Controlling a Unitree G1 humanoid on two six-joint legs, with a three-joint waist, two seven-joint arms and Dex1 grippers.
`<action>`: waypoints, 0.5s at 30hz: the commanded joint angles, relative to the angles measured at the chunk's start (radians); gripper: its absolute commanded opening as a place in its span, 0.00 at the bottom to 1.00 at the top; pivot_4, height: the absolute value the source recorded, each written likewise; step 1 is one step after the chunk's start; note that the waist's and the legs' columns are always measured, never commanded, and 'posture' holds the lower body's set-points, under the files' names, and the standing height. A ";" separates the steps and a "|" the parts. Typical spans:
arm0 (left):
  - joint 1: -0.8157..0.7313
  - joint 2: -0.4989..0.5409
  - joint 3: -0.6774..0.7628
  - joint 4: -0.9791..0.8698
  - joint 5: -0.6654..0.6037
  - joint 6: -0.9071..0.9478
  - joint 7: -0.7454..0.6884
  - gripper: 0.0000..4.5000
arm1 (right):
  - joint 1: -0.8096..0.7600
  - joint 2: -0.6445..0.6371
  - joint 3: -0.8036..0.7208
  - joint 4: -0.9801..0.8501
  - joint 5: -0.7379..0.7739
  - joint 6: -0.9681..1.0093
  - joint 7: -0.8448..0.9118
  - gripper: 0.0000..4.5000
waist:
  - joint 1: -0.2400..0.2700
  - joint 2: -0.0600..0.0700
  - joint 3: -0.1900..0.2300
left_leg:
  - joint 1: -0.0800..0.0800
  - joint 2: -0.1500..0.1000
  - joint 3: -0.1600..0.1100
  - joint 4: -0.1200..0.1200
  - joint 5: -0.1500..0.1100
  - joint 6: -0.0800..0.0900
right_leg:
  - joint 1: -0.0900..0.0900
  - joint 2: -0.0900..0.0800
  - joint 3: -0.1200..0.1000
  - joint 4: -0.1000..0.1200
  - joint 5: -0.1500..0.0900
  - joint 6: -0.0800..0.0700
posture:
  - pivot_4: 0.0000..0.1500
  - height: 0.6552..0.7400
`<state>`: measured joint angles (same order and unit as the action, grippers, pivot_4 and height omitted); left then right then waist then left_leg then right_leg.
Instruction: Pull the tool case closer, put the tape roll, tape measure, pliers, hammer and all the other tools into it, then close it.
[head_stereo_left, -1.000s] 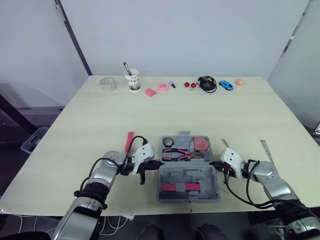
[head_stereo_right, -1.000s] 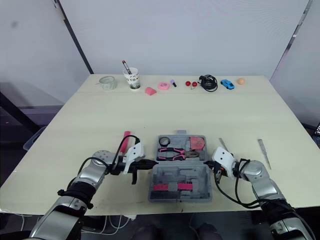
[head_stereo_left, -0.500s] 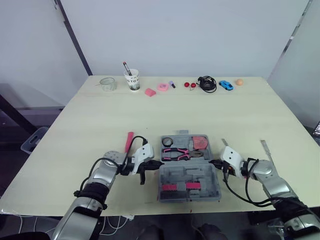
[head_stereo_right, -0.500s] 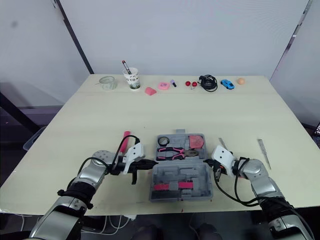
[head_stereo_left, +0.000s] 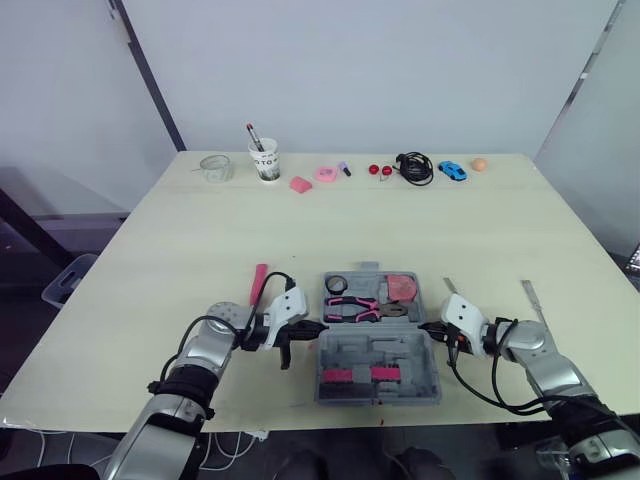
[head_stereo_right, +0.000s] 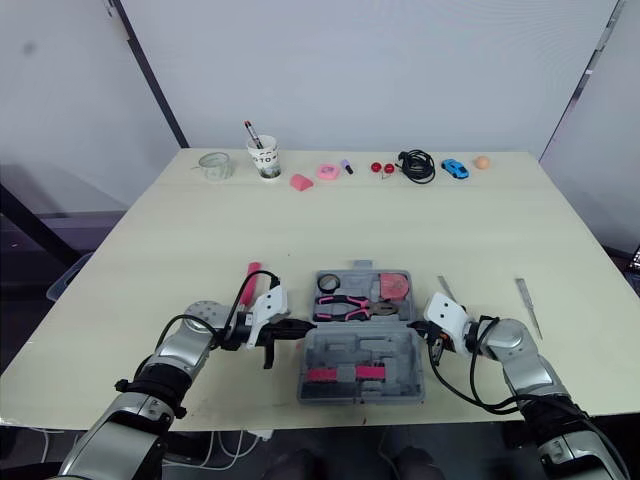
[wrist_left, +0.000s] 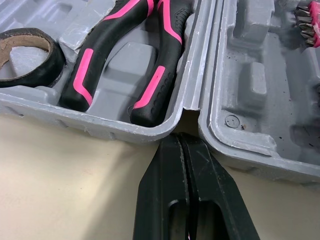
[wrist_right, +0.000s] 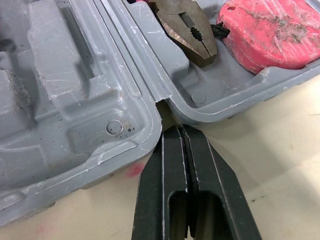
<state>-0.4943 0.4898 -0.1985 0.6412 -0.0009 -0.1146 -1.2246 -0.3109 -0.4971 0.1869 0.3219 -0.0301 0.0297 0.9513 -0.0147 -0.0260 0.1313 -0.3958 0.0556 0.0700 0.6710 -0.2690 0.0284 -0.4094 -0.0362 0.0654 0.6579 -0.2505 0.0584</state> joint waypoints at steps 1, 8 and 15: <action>0.025 -0.016 -0.052 0.022 0.032 0.006 -0.007 0.01 | -0.011 0.010 0.004 -0.049 0.026 -0.027 0.009 0.00 | 0.000 0.000 0.000 | 0.000 0.000 0.000 0.000 0.000 0.000 | 0.000 0.000 0.000 0.000 0.000 0.000 | 1.00 1.00; 0.026 0.000 -0.040 0.032 0.033 0.002 0.004 0.01 | 0.000 0.002 0.001 -0.063 0.036 -0.009 0.020 0.00 | 0.001 0.000 0.000 | 0.000 0.000 0.000 0.000 0.000 0.000 | 0.000 0.000 0.000 0.000 0.000 0.000 | 1.00 1.00; 0.029 -0.002 -0.040 0.030 0.032 0.001 0.009 0.01 | 0.005 -0.002 0.000 -0.066 0.034 -0.004 0.020 0.00 | 0.001 0.000 0.000 | 0.000 0.000 0.000 0.000 0.000 0.000 | 0.000 0.000 0.000 0.000 0.000 0.000 | 1.00 1.00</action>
<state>-0.4932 0.4919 -0.1987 0.6436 -0.0009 -0.1216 -1.2167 -0.3056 -0.5034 0.1870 0.3131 -0.0288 0.0336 0.9548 -0.0142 -0.0259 0.1313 -0.3958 0.0556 0.0700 0.6710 -0.2690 0.0284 -0.4095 -0.0362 0.0654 0.6579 -0.2505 0.0584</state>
